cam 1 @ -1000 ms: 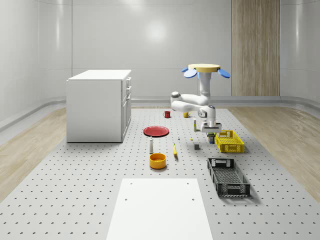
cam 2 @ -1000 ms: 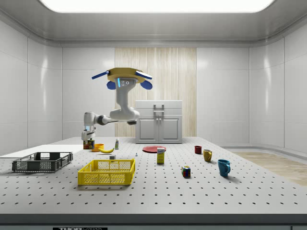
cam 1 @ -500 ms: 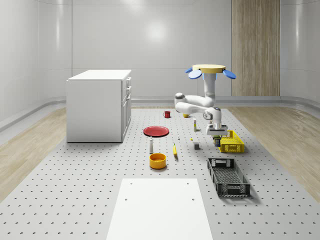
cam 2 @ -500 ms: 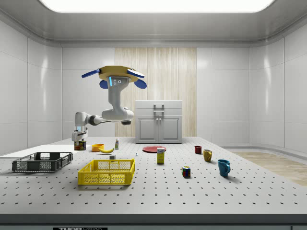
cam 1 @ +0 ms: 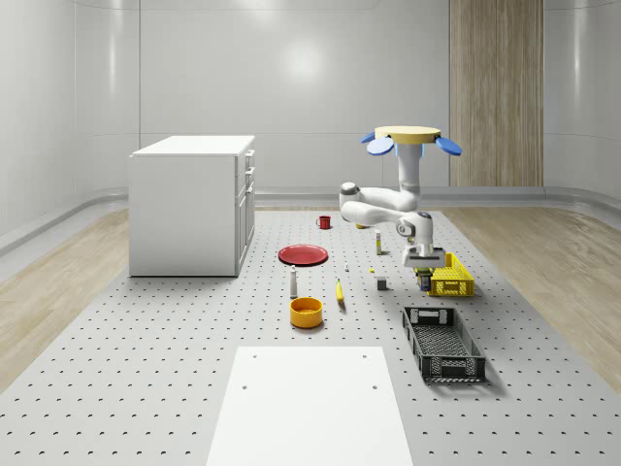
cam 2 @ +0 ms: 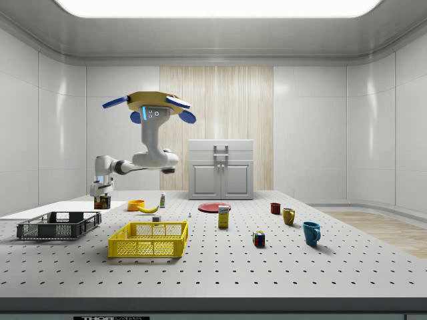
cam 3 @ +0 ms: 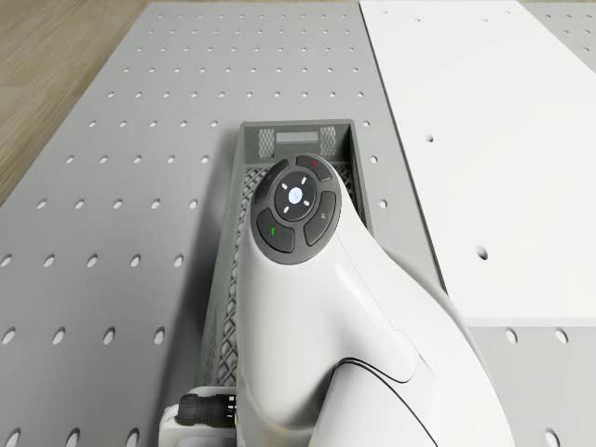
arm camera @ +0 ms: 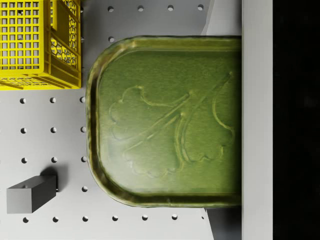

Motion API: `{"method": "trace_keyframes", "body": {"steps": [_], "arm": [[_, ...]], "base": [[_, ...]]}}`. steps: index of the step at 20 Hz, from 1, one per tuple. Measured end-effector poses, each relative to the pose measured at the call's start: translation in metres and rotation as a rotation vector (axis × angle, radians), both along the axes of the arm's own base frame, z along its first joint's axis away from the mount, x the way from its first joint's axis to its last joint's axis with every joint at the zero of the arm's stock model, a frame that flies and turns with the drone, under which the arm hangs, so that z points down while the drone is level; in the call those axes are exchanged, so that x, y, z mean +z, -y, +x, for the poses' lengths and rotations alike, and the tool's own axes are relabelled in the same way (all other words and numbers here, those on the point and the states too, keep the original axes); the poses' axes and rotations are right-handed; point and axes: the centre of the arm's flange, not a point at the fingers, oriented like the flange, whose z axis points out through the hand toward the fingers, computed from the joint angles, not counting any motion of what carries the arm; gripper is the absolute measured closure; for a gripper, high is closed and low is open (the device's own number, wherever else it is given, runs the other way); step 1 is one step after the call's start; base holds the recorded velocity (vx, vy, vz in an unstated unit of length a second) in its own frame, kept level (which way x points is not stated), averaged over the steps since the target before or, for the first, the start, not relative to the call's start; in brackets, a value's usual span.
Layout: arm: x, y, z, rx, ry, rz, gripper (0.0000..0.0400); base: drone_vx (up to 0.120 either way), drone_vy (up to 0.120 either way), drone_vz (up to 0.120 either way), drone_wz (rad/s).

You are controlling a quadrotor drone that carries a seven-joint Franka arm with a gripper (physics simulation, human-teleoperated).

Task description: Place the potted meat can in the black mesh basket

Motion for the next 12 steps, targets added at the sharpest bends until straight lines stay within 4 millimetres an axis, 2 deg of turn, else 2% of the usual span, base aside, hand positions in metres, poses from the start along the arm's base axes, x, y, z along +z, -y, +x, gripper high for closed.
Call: {"method": "trace_keyframes", "body": {"steps": [12], "arm": [[0.0000,0.0000,0.0000,0.000,0.000,0.000,0.0115]], "base": [[0.120,0.000,0.000,0.000]]}}
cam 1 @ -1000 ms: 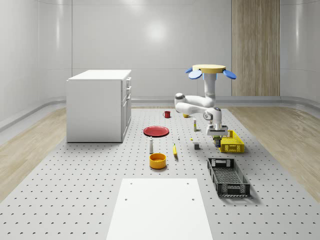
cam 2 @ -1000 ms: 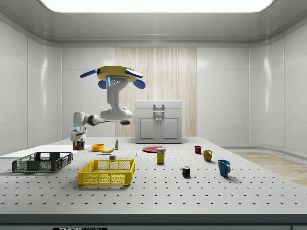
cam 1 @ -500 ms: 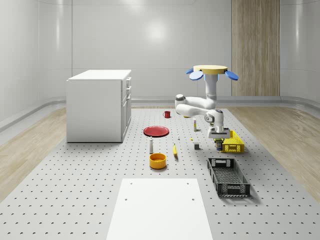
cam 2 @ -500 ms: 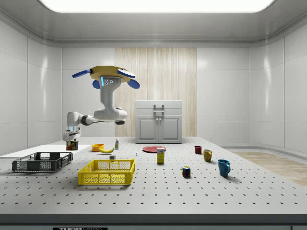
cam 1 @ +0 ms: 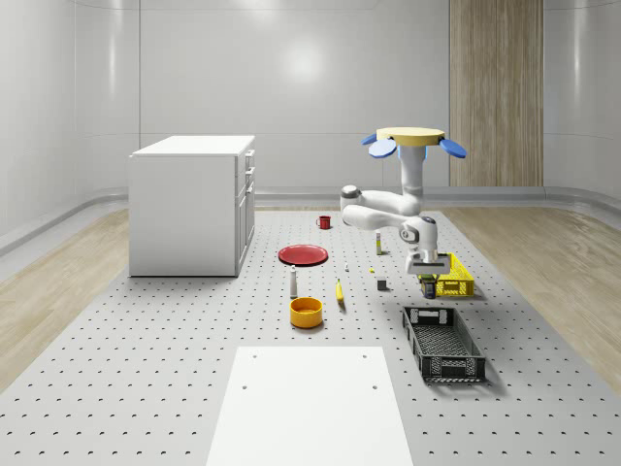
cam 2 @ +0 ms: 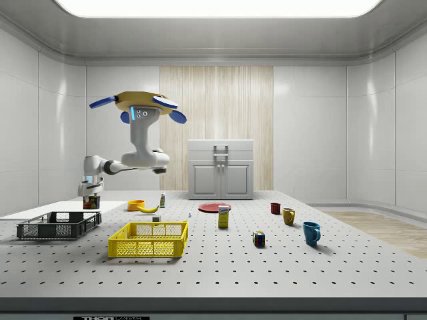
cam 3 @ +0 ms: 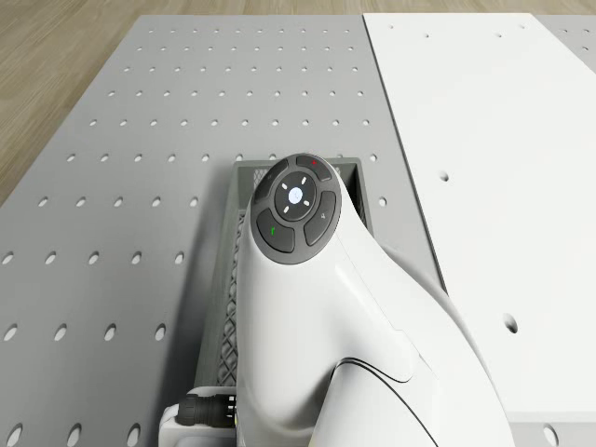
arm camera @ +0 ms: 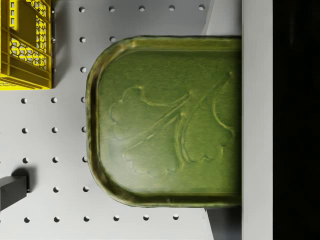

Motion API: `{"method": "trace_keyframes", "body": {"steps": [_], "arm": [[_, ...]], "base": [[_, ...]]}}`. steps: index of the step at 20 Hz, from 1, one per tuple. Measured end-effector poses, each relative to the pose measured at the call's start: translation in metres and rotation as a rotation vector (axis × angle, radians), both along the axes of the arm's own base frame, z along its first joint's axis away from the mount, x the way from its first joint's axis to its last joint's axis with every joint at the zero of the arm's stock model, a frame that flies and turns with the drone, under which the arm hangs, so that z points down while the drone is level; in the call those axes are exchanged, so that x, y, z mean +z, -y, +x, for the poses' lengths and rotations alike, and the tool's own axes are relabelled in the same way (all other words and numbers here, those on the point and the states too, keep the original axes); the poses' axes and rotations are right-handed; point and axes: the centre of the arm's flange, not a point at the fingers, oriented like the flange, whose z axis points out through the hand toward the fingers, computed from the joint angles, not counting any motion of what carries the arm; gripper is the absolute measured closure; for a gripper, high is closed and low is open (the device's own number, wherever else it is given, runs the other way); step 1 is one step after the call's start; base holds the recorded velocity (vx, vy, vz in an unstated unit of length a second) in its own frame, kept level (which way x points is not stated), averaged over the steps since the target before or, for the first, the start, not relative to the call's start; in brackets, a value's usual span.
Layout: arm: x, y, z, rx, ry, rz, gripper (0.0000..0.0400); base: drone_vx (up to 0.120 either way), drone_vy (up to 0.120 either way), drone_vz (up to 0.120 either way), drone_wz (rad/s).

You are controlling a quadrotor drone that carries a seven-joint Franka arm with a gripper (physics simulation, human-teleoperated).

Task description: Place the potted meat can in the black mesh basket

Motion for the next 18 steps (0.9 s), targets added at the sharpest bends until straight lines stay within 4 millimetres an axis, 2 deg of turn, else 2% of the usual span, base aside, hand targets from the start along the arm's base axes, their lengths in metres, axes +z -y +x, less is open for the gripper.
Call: {"method": "trace_keyframes", "body": {"steps": [18], "arm": [[0.0000,0.0000,0.0000,0.000,0.000,0.000,0.0115]], "base": [[0.120,0.000,-0.002,0.000]]}}
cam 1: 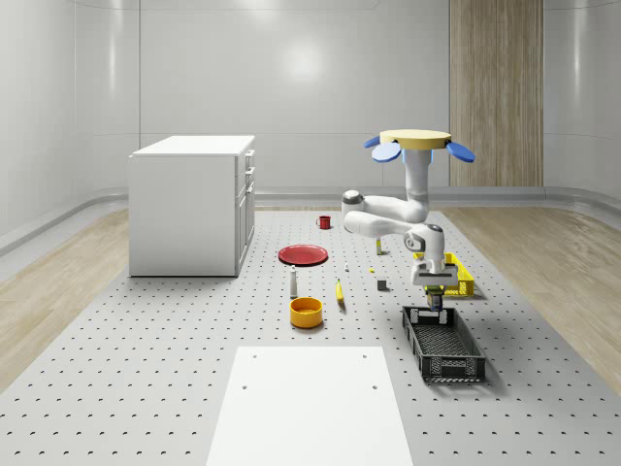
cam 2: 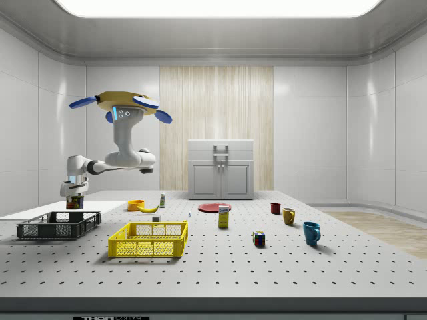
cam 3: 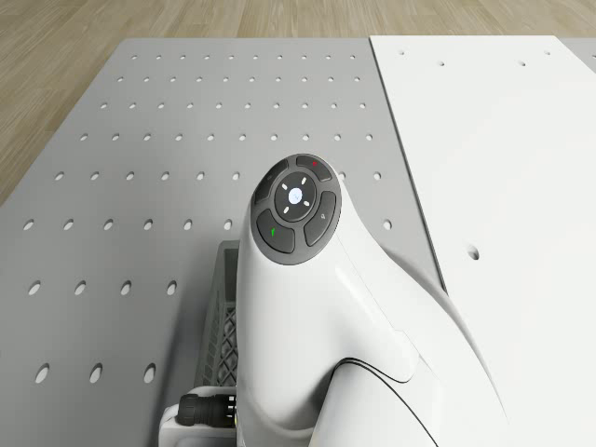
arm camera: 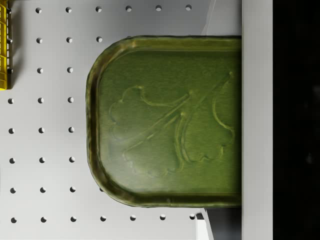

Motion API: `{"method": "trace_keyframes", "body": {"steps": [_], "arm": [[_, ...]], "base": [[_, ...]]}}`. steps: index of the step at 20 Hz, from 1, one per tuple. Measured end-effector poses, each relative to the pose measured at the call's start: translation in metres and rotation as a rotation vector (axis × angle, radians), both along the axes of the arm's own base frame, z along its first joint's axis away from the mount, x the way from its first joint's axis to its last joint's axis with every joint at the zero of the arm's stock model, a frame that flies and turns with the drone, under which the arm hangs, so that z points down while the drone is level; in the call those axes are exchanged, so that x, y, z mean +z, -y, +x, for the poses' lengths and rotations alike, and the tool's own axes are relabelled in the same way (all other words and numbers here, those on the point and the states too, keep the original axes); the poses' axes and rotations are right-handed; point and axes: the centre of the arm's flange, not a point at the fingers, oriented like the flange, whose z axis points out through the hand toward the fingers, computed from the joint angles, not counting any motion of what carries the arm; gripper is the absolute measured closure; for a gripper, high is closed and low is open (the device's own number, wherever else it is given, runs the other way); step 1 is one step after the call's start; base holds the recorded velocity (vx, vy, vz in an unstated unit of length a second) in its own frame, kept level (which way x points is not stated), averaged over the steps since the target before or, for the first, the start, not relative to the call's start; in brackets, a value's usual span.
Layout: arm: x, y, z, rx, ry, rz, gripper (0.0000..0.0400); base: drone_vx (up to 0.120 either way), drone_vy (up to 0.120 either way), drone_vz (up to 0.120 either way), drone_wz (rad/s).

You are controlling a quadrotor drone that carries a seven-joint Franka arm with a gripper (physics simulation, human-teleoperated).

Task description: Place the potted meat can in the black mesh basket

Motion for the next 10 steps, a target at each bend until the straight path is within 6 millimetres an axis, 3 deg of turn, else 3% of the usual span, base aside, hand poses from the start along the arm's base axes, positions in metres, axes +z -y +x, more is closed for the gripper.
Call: {"method": "trace_keyframes", "body": {"steps": [3,6,10], "arm": [[0.0000,0.0000,0.0000,0.000,0.000,0.000,0.0115],[0.0000,0.0000,0.0000,0.000,0.000,0.000,0.0115],[0.0000,0.0000,0.0000,0.000,0.000,0.000,0.0115]], "base": [[0.120,0.000,-0.120,0.000],[0.120,0.000,-0.027,0.000],[0.120,0.000,-0.120,0.000]]}}
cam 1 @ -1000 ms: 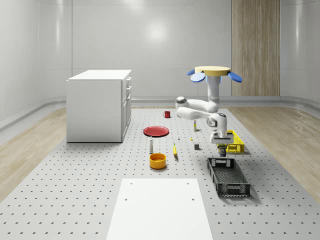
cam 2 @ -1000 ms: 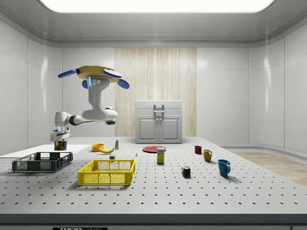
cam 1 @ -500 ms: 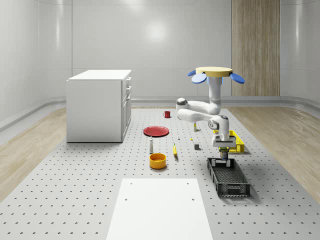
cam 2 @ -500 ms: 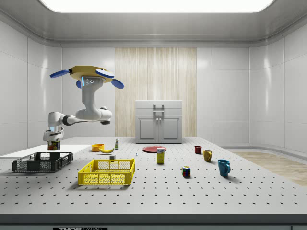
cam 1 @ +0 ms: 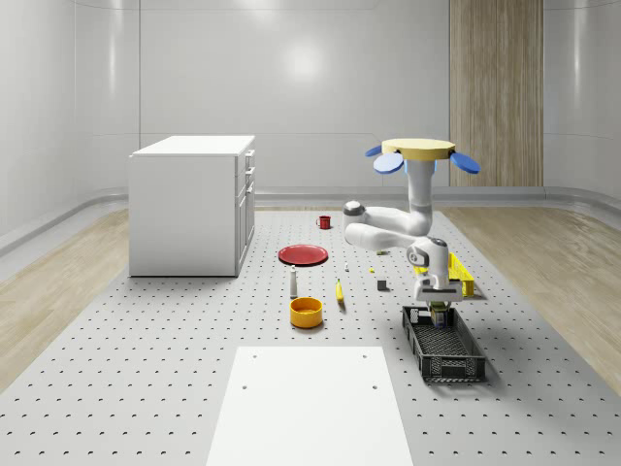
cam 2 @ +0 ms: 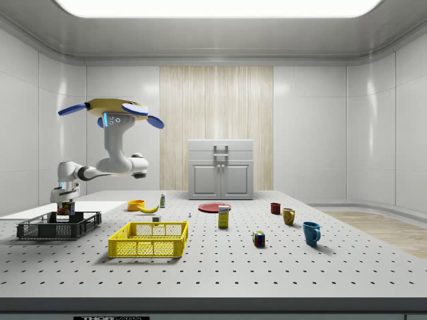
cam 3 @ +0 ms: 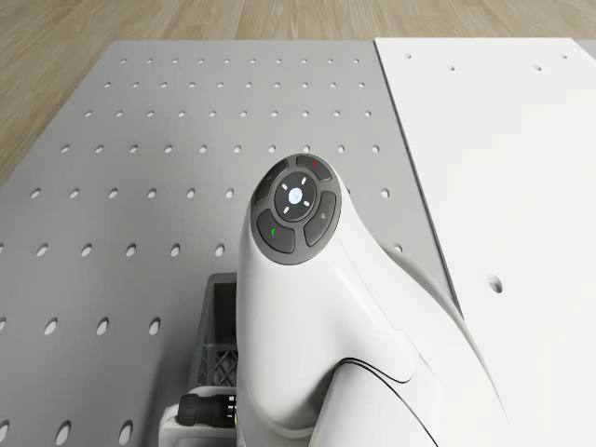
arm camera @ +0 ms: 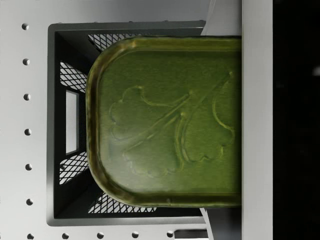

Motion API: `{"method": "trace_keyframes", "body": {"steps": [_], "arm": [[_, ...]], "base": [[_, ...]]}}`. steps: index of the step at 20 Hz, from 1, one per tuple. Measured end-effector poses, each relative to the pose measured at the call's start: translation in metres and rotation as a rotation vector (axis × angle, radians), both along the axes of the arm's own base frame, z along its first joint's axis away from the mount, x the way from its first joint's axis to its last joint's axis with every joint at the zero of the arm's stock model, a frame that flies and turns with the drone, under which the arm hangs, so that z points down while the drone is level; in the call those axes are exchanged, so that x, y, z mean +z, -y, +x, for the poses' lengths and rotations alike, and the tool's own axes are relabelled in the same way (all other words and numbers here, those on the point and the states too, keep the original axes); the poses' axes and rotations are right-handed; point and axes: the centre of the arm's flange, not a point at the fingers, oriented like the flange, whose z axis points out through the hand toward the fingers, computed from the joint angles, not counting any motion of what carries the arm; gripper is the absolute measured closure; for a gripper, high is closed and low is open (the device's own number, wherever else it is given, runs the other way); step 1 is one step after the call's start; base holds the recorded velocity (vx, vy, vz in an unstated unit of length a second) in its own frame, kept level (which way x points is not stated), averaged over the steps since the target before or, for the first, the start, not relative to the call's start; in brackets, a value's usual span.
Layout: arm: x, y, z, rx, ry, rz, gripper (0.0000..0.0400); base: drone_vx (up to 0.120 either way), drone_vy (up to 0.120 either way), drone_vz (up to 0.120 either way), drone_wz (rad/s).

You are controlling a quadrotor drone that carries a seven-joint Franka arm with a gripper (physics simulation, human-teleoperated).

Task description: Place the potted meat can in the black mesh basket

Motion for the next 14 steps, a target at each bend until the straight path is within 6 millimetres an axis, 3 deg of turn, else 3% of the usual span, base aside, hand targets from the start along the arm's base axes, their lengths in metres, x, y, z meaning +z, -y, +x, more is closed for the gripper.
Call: {"method": "trace_keyframes", "body": {"steps": [2,7,10,14], "arm": [[0.0000,0.0000,0.0000,0.000,0.000,0.000,0.0115],[0.0000,0.0000,0.0000,0.000,0.000,0.000,0.0115],[-0.0001,0.0001,0.0000,-0.007,0.001,0.002,0.0055],[-0.0001,0.0002,0.0000,-0.013,0.001,0.004,0.0020]], "base": [[0.120,0.000,-0.120,0.000],[0.120,0.000,0.000,0.000],[0.027,0.000,0.000,0.000],[0.000,0.000,0.000,0.000]]}}
